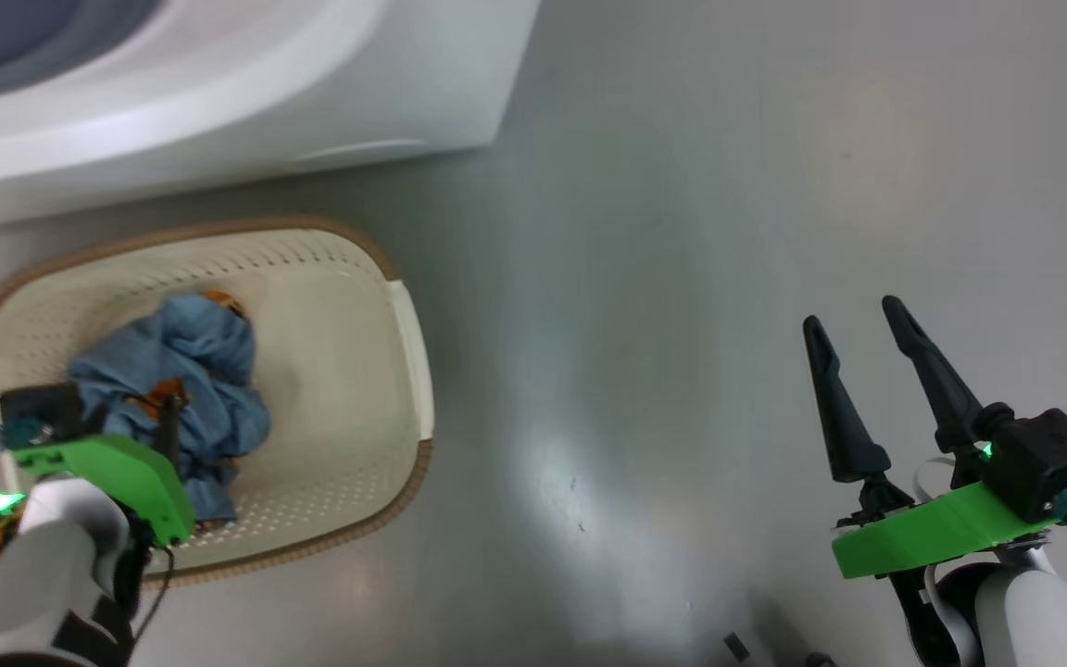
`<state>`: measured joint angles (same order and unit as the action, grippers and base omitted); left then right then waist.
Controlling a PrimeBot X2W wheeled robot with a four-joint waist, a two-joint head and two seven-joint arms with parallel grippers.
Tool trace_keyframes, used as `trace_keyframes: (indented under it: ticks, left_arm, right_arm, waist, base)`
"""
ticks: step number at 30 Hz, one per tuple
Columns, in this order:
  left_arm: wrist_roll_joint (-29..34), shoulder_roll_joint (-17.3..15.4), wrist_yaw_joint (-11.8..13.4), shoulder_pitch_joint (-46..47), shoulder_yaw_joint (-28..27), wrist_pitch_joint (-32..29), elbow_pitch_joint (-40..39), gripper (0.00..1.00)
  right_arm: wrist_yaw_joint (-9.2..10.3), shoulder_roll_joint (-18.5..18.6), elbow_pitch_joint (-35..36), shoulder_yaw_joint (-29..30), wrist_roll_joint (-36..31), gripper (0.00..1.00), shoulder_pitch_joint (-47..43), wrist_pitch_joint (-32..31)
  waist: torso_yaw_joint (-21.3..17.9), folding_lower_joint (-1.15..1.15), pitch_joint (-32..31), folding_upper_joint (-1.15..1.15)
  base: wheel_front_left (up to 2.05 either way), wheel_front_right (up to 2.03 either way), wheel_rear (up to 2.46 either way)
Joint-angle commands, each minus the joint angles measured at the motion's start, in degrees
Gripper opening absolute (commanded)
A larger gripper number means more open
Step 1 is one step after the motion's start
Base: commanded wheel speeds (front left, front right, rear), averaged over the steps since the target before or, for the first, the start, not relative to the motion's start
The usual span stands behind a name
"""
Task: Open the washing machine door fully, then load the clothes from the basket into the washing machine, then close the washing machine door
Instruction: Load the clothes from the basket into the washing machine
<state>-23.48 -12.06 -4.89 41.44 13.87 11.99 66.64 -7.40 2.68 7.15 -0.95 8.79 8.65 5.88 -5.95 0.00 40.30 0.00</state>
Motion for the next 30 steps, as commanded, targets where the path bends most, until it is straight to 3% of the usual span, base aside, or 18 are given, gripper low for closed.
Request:
trace_keyframes:
  ticks: [1, 9, 18, 30]
  left_arm:
    - [-0.8, -3.0, 0.0, 0.7, -1.8, -0.3, 1.0, 1.0]
    - [-0.4, -5.5, 0.3, 6.5, -1.0, -4.3, 5.0, 1.0]
    - [1.5, -9.3, 3.9, 10.9, 1.2, -12.1, 6.8, 1.0]
    - [1.9, -9.7, 6.4, 13.4, 2.7, -16.3, 7.2, 1.0]
  right_arm:
    - [-0.09, 0.2, 1.6, -0.9, 0.2, 1.0, -0.2, 0.7]
    - [-0.09, 0.2, 1.5, -1.6, 1.1, 1.0, 0.5, 2.1]
    - [-0.09, 0.2, 1.2, -3.7, 2.2, 1.0, 2.1, 3.3]
    - [-0.09, 0.2, 1.6, -3.7, 2.4, 1.0, 0.9, 3.7]
  waist:
    - [-4.0, 0.0, 5.5, 0.0]
    - [-5.9, 0.0, 10.0, 0.0]
    - [-8.3, 0.0, 13.9, 0.0]
    - [-8.7, 0.0, 15.4, 0.0]
  base:
    - [0.0, 0.0, 0.0]
    - [0.0, 0.0, 0.0]
    - [0.0, 0.0, 0.0]
    - [0.0, 0.0, 0.0]
